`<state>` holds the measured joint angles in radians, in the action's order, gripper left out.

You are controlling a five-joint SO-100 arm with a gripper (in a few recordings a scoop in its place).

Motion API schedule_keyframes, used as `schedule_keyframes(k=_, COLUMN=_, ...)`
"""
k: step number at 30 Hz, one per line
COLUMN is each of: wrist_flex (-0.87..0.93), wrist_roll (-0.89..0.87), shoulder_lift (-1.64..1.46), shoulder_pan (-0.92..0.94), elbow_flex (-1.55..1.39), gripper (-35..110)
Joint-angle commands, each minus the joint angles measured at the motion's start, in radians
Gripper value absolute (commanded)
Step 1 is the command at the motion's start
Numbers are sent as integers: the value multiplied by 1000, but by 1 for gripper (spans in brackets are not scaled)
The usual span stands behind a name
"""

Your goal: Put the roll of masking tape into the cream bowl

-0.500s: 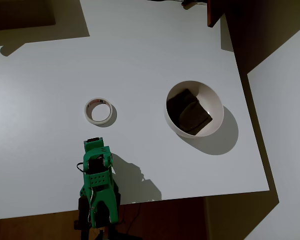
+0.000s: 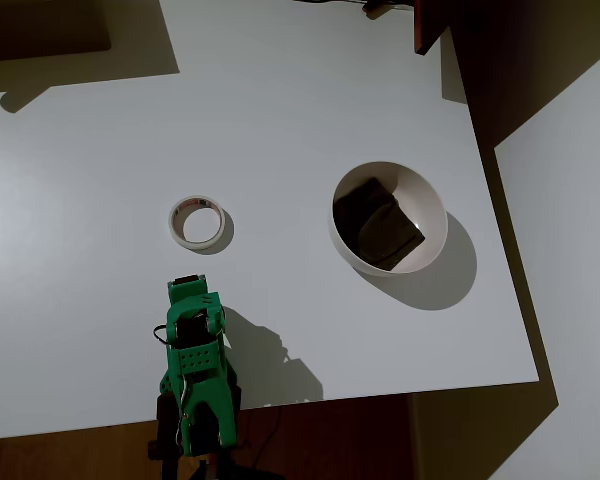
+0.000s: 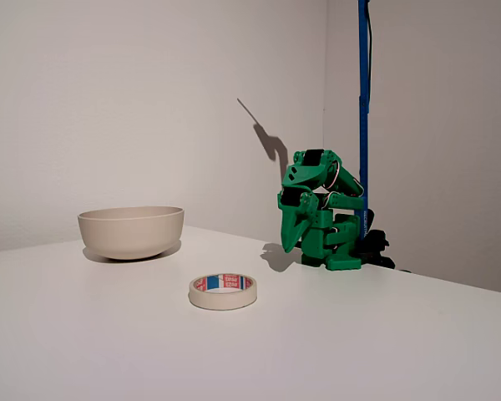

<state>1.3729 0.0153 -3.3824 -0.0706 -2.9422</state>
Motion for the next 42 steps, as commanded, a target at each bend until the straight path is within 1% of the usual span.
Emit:
schedule_keyframes(k=1, wrist_flex=11, wrist_roll=9, shoulder_lift=-8, shoulder_pan=-12, elbow_flex=28, gripper=-8)
schedule_keyframes(k=5, wrist_flex=11, wrist_roll=5, shoulder_lift=-8, shoulder_pan=-23, elbow_flex=28, gripper=-8)
schedule_keyframes(k=13, wrist_flex=6, wrist_roll=-92, shoulder_lift=-8, shoulder_pan=14, elbow_flex=28, gripper=-8)
schedule_keyframes(k=18, wrist_flex=2, wrist_roll=-57, shoulder_lift=-8, shoulder_pan=-12, elbow_flex=29, gripper=-8)
schedule_keyframes(k=22, wrist_flex=-21, wrist_roll=-34, shoulder_lift=31, shoulder_pan=35, elbow_flex=80, gripper=-8)
schedule_keyframes(k=25, wrist_flex=-78, wrist_roll=-58, shoulder_lift=279, shoulder_pan=38, elbow_flex=212, gripper=-8)
schedule_keyframes(k=27, wrist_flex=-89, wrist_roll=-84, shoulder_lift=512, shoulder_pan=37, elbow_flex=350, gripper=-8)
schedule_keyframes(k=29, wrist_flex=-92, wrist_roll=-104, shoulder_lift=661, shoulder_pan=38, elbow_flex=451, gripper=-8)
schedule_keyframes(k=34, wrist_flex=-95, wrist_roll=-117, shoulder_lift=773, shoulder_pan=28, elbow_flex=572, gripper=-8)
schedule_keyframes(k=37, wrist_flex=-69, wrist_roll=-118, shoulder_lift=936, shoulder_pan=40, elbow_flex=692, gripper=-8)
schedule_keyframes(k=39, wrist_flex=-86, wrist_roll=-115, shoulder_lift=1049, shoulder_pan=61, elbow_flex=752, gripper=-8)
schedule_keyframes(k=40, wrist_flex=-94, wrist_roll=-117, shoulder_lift=1101, shoulder_pan=75, elbow_flex=781, gripper=-6)
schedule_keyframes(k=42, wrist_flex=-101, wrist_roll=-118, shoulder_lift=1186, shoulder_pan=97, elbow_flex=833, gripper=3)
